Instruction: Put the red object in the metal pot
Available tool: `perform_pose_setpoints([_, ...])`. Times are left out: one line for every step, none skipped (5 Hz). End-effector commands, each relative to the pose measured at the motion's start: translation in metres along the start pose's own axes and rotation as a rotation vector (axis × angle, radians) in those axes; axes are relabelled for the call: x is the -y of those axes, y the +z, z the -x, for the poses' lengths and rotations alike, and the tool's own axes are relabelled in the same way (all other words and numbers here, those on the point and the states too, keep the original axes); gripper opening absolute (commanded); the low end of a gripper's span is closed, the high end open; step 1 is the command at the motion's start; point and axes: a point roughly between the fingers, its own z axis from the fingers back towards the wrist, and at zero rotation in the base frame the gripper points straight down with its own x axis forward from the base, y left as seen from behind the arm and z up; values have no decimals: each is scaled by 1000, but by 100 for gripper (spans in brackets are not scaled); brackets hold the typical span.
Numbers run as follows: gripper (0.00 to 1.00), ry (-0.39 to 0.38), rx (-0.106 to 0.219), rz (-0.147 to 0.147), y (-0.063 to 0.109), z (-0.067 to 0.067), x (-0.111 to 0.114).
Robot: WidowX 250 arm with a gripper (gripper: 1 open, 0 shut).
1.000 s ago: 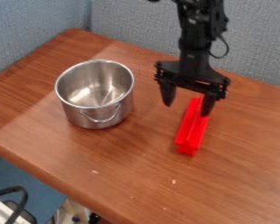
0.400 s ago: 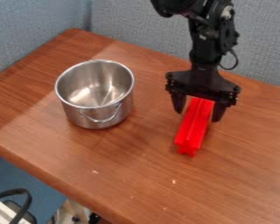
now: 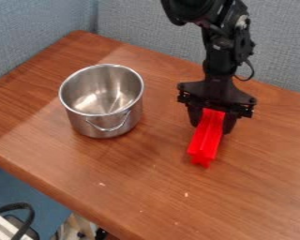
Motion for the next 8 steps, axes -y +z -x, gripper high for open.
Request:
perform_pose_setpoints([0, 1, 13, -1, 8, -2, -2])
perform_pose_setpoints([0, -1, 6, -10, 10, -2, -5])
perform_pose_setpoints([0, -2, 0, -17, 13, -1, -7])
perform_pose_setpoints([0, -3, -7, -24, 16, 0, -9])
perform_pose_setpoints([0, -3, -16, -31, 19, 0, -12])
perform_pose_setpoints([0, -4, -26, -37, 21, 1, -14])
perform_pose_setpoints([0, -4, -37, -43, 24, 2, -16])
perform_pose_setpoints([0, -4, -47, -50, 27, 2, -18])
